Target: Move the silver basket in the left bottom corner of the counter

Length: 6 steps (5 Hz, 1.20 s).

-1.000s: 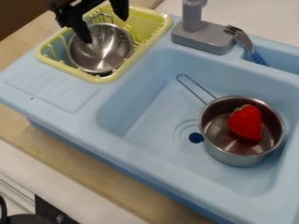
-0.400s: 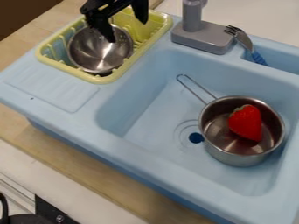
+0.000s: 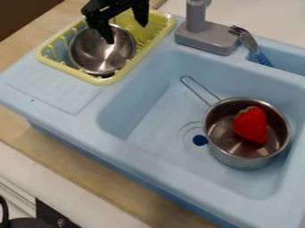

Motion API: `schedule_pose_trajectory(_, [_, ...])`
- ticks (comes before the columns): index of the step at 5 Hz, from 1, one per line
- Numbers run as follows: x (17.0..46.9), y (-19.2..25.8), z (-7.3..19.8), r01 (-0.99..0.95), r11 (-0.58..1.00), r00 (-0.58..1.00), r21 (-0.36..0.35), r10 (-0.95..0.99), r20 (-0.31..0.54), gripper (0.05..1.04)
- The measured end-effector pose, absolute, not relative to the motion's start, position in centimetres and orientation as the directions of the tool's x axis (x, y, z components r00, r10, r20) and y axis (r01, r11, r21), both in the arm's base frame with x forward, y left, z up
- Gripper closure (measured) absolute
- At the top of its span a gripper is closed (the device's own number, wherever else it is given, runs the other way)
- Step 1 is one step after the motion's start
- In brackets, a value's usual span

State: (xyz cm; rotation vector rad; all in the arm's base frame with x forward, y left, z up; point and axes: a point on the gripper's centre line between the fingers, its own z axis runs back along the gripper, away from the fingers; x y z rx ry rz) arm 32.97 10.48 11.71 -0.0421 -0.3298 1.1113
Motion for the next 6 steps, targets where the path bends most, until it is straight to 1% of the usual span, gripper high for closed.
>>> schedule_pose_trajectory(1, [32.1,9.9,10.8,-0.869,0.465,0.429,-0.171,0.879,0.208,0.083])
schedule_pose_trajectory(2, [32.1,9.5,10.7,-0.866,0.475,0.445,-0.155,0.874,0.194,0.084])
schedule_pose_trajectory(3, [32.6,9.6,9.2,-0.886,0.454,0.435,-0.099,0.885,0.168,0.083])
schedule_pose_trajectory(4, [33.2,9.9,8.8,-0.903,0.421,0.403,-0.084,0.899,0.172,0.133])
schedule_pose_trajectory(6, [33.4,9.7,8.4,-0.914,0.396,0.38,-0.087,0.912,0.155,0.688])
